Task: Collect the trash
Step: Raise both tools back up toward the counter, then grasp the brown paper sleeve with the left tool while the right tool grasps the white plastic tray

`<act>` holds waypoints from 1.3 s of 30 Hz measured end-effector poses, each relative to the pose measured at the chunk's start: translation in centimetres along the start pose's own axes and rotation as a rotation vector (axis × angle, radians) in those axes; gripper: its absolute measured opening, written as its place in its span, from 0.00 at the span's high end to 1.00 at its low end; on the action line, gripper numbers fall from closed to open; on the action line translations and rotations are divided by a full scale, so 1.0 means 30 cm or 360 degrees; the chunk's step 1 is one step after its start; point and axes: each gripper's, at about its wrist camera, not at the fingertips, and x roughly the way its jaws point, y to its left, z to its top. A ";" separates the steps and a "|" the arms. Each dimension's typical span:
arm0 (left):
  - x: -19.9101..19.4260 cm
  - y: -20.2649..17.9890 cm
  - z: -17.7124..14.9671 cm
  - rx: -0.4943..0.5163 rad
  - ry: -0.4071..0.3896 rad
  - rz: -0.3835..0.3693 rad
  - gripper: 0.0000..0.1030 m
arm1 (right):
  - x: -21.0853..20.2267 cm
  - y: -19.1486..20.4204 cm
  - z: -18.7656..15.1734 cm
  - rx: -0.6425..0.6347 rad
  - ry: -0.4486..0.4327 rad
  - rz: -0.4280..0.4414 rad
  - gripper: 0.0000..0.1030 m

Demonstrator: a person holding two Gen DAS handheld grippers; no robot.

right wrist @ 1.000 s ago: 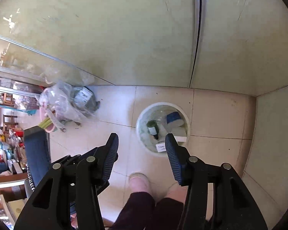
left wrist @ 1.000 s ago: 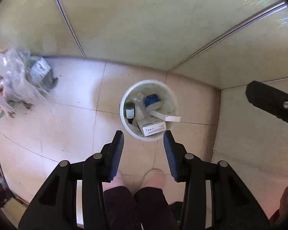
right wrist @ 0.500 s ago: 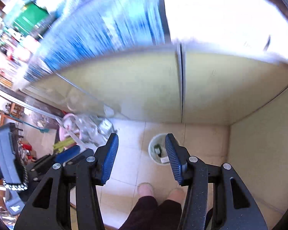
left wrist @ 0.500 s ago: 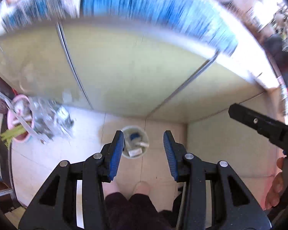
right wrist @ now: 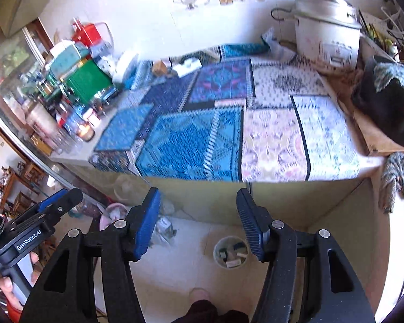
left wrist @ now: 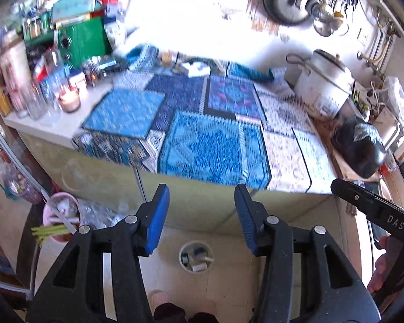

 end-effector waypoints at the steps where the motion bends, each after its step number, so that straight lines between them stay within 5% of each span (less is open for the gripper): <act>1: -0.025 0.007 0.022 0.0004 -0.0031 0.0008 0.48 | -0.006 0.018 0.016 -0.0009 -0.0023 0.0006 0.47; 10: -0.086 0.155 0.224 0.0076 -0.0205 0.0001 0.21 | -0.006 0.214 0.173 -0.0104 -0.0199 -0.0058 0.40; 24: 0.123 0.515 0.618 0.0229 -0.0184 -0.0197 0.21 | 0.258 0.514 0.395 0.0076 -0.0290 -0.0225 0.36; 39: 0.533 0.609 0.874 0.0180 -0.0010 -0.0252 0.21 | 0.611 0.511 0.667 0.0090 -0.0190 -0.0333 0.36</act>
